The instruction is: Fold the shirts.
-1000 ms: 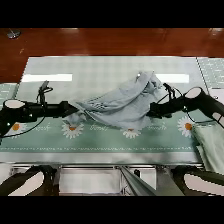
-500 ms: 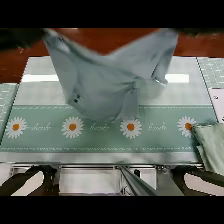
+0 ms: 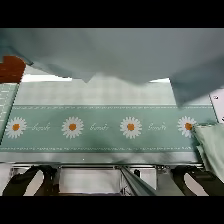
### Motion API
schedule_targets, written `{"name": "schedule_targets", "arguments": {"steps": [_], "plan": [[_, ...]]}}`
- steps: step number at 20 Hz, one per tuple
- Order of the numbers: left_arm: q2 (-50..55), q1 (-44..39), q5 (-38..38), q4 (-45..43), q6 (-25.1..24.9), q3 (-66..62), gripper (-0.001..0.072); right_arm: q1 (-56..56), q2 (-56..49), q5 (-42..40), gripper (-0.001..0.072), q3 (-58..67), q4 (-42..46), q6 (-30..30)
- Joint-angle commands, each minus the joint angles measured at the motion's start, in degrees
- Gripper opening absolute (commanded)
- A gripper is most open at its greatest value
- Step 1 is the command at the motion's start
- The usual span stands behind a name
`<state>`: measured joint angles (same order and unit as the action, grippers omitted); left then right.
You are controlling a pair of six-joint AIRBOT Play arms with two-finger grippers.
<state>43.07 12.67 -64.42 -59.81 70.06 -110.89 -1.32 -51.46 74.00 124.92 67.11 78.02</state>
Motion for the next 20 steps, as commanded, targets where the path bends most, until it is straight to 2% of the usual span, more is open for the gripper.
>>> {"name": "schedule_targets", "arguments": {"steps": [1,5,10,13,15,17,20], "plan": [[-6.5,0.3,-1.2,-7.9,0.7,-1.2,0.0020,0.0,5.3,3.9,0.0025,0.5,3.8,0.6],[-7.3,0.2,-4.0,-7.9,0.8,-0.5,0.0020,0.0,5.9,9.5,0.0026,-1.6,2.1,1.9],[-5.9,0.2,-3.6,-5.3,2.9,11.3,0.0020,0.0,6.6,14.0,0.0025,-18.7,-5.1,0.6],[-1.4,0.2,-2.3,-0.4,2.8,20.4,0.0020,0.0,6.6,8.4,0.0026,-32.2,-0.3,0.0],[3.8,0.1,-0.6,2.5,2.6,24.9,0.0020,0.0,5.3,3.1,0.0026,-40.3,4.3,2.4],[10.2,-1.8,1.6,2.8,2.6,27.6,0.0020,0.0,0.5,-2.2,0.0025,-46.0,4.7,2.9],[20.7,-6.5,8.2,2.9,2.7,28.0,0.0021,0.0,-11.5,-11.3,0.0025,-47.0,4.1,3.1]]}}
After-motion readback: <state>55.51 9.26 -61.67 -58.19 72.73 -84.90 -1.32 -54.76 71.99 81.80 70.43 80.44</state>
